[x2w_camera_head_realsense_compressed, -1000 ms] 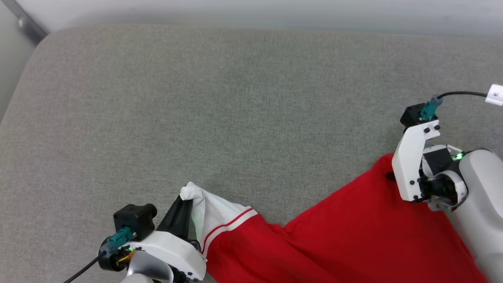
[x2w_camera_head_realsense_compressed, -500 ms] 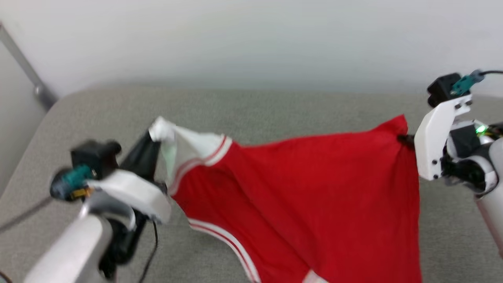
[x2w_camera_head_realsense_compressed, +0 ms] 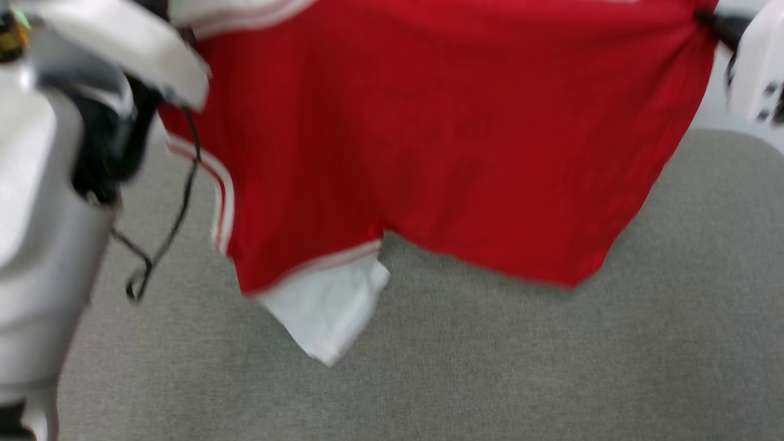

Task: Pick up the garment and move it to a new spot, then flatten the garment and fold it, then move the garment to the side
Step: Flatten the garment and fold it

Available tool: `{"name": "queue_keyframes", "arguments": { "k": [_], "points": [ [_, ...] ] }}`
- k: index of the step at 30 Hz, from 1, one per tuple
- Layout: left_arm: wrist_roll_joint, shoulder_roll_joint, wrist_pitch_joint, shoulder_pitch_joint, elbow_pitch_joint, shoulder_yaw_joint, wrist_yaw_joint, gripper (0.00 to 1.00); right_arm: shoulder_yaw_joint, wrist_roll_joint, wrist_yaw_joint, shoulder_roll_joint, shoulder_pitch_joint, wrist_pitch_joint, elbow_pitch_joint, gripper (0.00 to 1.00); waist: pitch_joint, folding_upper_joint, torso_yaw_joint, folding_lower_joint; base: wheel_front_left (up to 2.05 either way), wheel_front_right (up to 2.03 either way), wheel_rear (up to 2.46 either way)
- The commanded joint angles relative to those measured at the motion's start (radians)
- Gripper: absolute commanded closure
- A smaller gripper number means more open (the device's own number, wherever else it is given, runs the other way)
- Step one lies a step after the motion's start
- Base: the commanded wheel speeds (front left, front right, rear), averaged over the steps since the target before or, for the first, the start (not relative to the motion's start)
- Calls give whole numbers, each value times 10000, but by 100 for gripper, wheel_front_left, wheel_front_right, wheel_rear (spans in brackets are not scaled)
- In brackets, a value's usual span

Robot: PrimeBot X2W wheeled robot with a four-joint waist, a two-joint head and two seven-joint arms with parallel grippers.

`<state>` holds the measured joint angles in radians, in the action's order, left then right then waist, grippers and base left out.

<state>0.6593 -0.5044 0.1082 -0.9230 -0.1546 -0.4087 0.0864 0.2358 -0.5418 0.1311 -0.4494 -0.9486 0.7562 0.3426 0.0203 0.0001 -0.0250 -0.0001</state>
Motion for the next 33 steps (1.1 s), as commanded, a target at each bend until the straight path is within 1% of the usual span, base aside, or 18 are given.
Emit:
{"name": "queue_keyframes", "arguments": {
  "k": [1, 2, 5, 8, 9, 12, 16, 21, 25, 29, 33],
  "points": [
    [-87, 30, 59, -596, -283, 54, -62, 100, -107, 146, -7, -6, -427, -110, 65, 100, 535, -1, -112, 1, 0, 0, 0],
    [-258, 110, 8, -1568, -908, 117, -128, 100, -234, 311, -7, 63, -1010, -377, 166, 100, 1017, -1, -161, 1, 0, 0, 0],
    [-498, 193, -94, -2929, -1755, 138, -229, 100, -336, 609, -7, 163, -1958, -804, 349, 100, 1770, -1, -284, 1, 0, 0, 0],
    [-459, 296, -161, -4118, -2395, 324, -340, 100, -394, 814, -7, 284, -2896, -1306, 477, 100, 2653, -1, -455, 1, 0, 0, 0],
    [-629, 237, -248, -5304, -2829, 434, -397, 100, -461, 958, -7, 395, -3917, -1745, 672, 100, 3566, -1, -591, 1, 0, 0, 0],
    [-900, 147, -438, -6433, -3157, 475, -440, 100, -487, 1083, -7, 436, -4830, -2269, 799, 100, 4532, -1, -710, 1, 0, 0, 0],
    [-1192, 179, -792, -7739, -3490, 490, -419, 100, -536, 1270, -7, 462, -5973, -3306, 1103, 100, 5590, -1, -794, 1, 0, 0, 0],
    [-1202, 390, -906, -8635, -3625, 551, -290, 100, -217, 1170, -7, 518, -7083, -4651, 1740, 100, 6498, -1, -813, 1, 0, 0, 0],
    [-1318, 502, -1009, -8807, -3695, 456, -171, 100, 260, 1023, -7, 506, -7704, -5431, 2413, 100, 6968, -1, -782, 1, 0, 0, 0],
    [-1332, 470, -1077, -8853, -3769, 462, -98, 100, 839, 587, -7, 588, -8044, -5964, 2976, 100, 7361, -1, -814, 1, 0, 0, 0],
    [-1193, 458, -1218, -8556, -3991, 510, -139, 100, 1507, 147, -7, 603, -8187, -6268, 3495, 100, 7577, -1, -803, 1, 0, 0, 0]
  ]
}}
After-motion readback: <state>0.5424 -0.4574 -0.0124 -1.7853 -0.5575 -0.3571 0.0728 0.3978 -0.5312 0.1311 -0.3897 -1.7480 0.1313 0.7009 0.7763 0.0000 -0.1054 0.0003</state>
